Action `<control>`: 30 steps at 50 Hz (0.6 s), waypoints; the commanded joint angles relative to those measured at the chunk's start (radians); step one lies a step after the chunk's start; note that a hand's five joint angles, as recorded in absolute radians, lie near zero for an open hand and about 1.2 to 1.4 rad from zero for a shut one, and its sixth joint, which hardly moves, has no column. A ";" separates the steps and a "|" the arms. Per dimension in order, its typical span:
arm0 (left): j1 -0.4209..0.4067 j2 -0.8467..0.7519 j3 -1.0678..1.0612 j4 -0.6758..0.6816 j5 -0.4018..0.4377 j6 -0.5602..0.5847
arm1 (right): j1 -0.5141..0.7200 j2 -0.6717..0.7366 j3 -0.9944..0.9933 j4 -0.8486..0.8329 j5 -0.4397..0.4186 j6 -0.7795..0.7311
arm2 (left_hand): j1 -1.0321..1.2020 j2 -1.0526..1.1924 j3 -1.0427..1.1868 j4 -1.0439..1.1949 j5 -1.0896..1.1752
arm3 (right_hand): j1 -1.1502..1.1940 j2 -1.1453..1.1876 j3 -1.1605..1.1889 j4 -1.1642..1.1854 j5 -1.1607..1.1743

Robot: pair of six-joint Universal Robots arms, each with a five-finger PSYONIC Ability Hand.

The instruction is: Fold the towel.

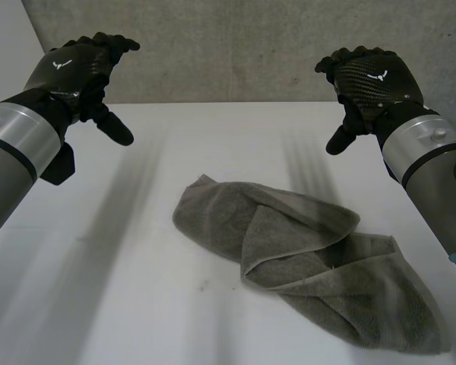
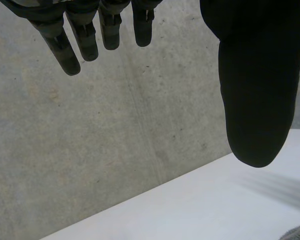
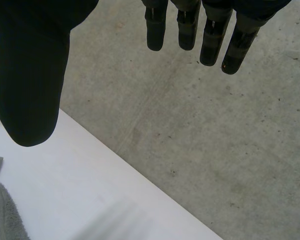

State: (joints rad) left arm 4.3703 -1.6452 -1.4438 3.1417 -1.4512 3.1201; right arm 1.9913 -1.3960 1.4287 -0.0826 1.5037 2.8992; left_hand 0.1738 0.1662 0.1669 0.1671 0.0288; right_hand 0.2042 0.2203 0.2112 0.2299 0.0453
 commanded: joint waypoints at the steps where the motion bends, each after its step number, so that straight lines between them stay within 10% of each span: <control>1: -0.003 -0.024 -0.001 -0.002 0.002 0.000 | 0.000 0.005 -0.001 0.012 -0.014 -0.006 | 0.005 0.012 0.011 0.011 -0.025 | -0.030 -0.046 -0.037 -0.055 -0.045; 19: -0.202 -0.237 -0.070 0.032 0.003 0.014 | -0.017 0.075 0.009 0.268 -0.031 -0.330 | 0.119 0.126 0.126 0.126 0.089 | -0.030 -0.046 -0.037 -0.055 -0.045; 30: -0.383 -0.331 -0.162 0.158 0.102 0.357 | -0.110 0.042 0.220 0.242 -0.043 -0.313 | 0.187 0.194 0.193 0.193 0.157 | -0.030 -0.046 -0.037 -0.055 -0.045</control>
State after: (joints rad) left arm 4.0616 -1.9397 -1.5456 3.2408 -1.4289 3.2556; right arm 1.9519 -1.3230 1.5092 0.1888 1.4690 2.5728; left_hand 0.2884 0.2897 0.2883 0.2890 0.1150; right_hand 0.2042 0.2203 0.2112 0.2300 0.0452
